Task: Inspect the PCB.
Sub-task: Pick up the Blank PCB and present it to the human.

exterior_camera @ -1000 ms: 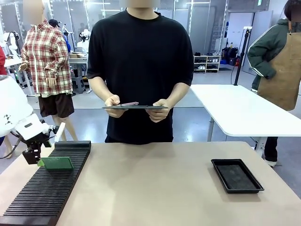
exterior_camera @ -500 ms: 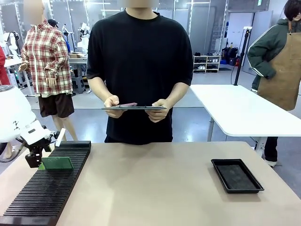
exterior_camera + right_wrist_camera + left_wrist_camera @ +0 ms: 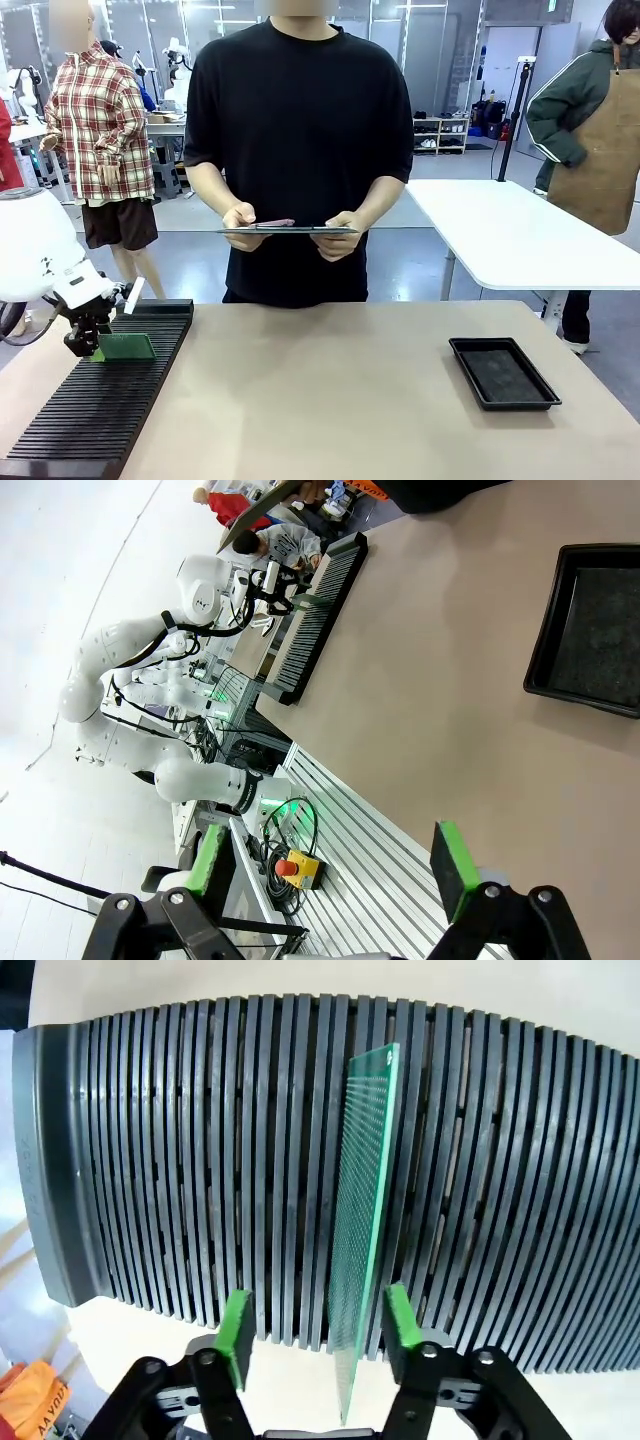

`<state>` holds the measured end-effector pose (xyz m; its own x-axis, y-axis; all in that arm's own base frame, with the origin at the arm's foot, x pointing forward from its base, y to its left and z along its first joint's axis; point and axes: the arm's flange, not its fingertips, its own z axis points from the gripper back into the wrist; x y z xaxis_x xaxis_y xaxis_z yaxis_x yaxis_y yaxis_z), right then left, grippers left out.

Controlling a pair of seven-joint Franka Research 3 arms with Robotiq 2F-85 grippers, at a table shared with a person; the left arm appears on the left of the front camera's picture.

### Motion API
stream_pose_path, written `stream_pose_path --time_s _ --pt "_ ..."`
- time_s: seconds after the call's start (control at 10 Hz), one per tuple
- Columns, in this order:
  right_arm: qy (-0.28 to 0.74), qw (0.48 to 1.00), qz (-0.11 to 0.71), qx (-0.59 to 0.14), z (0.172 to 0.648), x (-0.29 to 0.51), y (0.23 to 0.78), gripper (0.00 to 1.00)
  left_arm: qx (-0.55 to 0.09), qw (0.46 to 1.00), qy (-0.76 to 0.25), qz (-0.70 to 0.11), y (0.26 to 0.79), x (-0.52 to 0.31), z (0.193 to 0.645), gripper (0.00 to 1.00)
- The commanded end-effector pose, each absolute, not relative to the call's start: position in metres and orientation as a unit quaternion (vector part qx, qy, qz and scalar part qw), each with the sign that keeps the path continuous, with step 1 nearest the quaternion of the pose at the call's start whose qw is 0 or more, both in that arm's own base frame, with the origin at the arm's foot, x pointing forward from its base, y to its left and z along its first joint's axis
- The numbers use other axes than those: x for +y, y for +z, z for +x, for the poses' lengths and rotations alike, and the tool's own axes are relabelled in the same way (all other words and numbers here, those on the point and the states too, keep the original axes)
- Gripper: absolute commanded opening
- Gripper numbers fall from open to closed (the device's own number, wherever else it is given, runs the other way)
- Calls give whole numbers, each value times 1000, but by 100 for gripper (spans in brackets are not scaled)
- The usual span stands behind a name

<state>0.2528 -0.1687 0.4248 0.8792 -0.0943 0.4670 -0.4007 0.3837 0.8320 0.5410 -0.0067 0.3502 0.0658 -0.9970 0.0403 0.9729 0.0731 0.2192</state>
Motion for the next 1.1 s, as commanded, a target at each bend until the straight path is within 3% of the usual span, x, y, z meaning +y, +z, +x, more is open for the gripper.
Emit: stream_pose_path --time_s 0.0,0.1,0.2,0.3,1.0 --pt "103 796 547 -235 255 -171 426 100 -84 724 -683 52 357 -5 547 0" --pt "103 796 547 -235 255 -171 426 100 -84 724 -683 47 358 -7 547 0" --pt "103 796 547 -235 255 -171 426 100 -82 725 -683 47 358 -8 547 6" --pt "103 796 547 -235 255 -171 426 100 -77 727 -681 46 358 -8 547 0" --pt "103 796 547 -235 255 -171 426 100 -44 753 -656 20 387 -11 539 0"
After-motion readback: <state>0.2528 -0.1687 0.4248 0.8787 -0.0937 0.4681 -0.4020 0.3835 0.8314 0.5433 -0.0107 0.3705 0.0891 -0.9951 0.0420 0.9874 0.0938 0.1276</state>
